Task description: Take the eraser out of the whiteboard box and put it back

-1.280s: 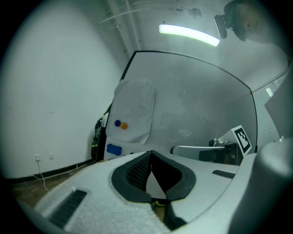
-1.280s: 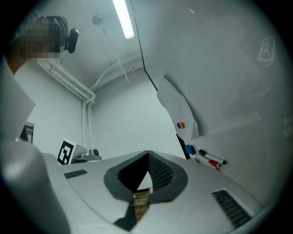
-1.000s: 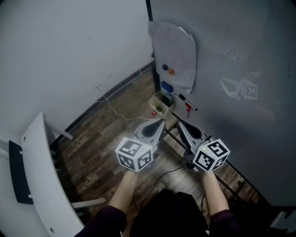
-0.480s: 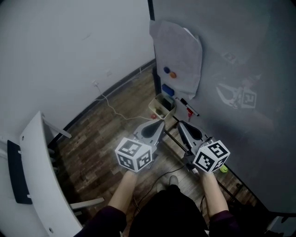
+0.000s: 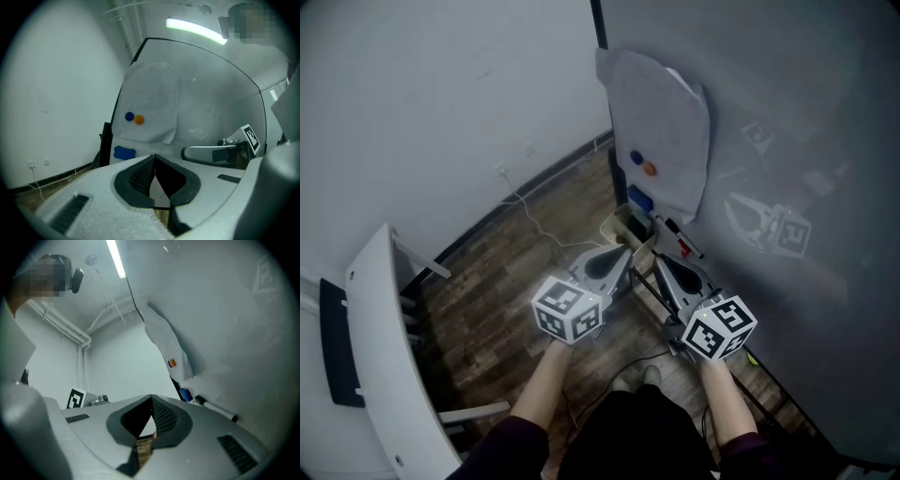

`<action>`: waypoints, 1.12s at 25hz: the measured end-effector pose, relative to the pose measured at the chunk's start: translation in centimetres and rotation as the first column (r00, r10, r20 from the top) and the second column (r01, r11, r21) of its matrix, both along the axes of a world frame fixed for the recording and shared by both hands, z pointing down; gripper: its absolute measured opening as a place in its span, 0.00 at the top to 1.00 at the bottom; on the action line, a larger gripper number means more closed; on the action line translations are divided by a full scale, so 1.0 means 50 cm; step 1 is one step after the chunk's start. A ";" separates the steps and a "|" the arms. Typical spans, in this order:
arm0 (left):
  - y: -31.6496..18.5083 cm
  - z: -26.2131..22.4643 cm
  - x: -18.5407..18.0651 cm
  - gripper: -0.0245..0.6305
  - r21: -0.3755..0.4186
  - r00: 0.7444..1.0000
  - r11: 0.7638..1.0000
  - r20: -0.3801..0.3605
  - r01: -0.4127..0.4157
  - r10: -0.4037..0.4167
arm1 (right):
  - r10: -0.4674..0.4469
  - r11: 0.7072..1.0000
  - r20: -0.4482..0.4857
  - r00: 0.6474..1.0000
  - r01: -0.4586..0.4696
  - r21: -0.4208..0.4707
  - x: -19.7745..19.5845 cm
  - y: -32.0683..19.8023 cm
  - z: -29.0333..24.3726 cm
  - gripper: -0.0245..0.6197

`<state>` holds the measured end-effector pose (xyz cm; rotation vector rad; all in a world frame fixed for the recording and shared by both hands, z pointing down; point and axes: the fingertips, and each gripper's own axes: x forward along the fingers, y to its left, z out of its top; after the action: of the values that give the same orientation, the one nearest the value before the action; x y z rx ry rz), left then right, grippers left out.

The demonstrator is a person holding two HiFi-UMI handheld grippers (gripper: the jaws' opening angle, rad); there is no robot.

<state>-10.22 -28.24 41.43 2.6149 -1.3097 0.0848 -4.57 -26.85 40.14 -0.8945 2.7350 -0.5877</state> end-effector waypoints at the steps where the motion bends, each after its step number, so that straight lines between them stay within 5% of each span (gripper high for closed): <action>1: -0.011 0.006 0.002 0.95 0.000 1.000 1.000 0.000 -0.006 0.006 | 0.003 1.000 0.002 1.000 -0.003 0.002 0.000 -0.011 0.003 0.96; 18: -0.123 0.112 -0.012 0.95 -0.071 0.999 0.996 0.005 -0.053 0.053 | 0.068 0.997 0.019 0.997 -0.068 -0.020 -0.022 -0.122 0.068 0.96; 24: -0.138 0.120 -0.014 0.95 -0.047 0.990 0.998 0.133 -0.031 0.037 | 0.074 0.997 0.021 0.997 -0.073 -0.039 -0.019 -0.120 0.069 0.96; 28: -0.156 0.155 -0.005 0.73 -0.102 0.981 0.994 0.186 -0.042 0.060 | 0.076 0.996 0.017 0.997 -0.076 -0.040 -0.014 -0.116 0.068 0.96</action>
<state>-10.46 -36.05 49.19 2.6095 -1.2609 0.4040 -5.27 -32.65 43.52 -0.9922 2.6681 -0.6347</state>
